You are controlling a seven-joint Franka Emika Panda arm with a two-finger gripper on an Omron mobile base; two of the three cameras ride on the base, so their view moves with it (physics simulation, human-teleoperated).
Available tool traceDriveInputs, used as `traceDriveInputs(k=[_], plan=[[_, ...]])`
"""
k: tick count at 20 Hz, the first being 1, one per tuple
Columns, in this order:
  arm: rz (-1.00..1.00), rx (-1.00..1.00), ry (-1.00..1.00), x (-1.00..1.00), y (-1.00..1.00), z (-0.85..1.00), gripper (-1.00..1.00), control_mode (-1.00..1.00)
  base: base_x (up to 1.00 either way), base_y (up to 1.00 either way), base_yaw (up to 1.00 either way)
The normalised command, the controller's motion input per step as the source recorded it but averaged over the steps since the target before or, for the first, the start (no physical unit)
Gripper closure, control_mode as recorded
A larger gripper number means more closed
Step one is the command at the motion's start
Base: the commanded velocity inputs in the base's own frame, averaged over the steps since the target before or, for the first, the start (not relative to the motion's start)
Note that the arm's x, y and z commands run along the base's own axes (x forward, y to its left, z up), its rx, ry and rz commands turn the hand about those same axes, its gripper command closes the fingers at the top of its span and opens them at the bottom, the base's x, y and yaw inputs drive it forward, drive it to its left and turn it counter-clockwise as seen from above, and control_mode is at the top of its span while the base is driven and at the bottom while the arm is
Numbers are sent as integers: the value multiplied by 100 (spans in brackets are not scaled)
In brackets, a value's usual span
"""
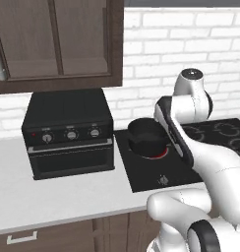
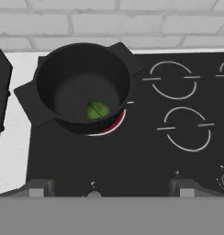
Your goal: Put the tomato and avocado in the pot. Retrieve the spatula and lightly stir the vegetables in the pot.
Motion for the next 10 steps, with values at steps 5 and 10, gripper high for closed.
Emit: traceDriveInputs(k=[5, 10], plan=[[-2, 2, 0, -69, 0, 5, -100, -100, 0, 0, 0], [0, 0, 0, -9, 0, 0, -100, 100, -7, -3, 0]])
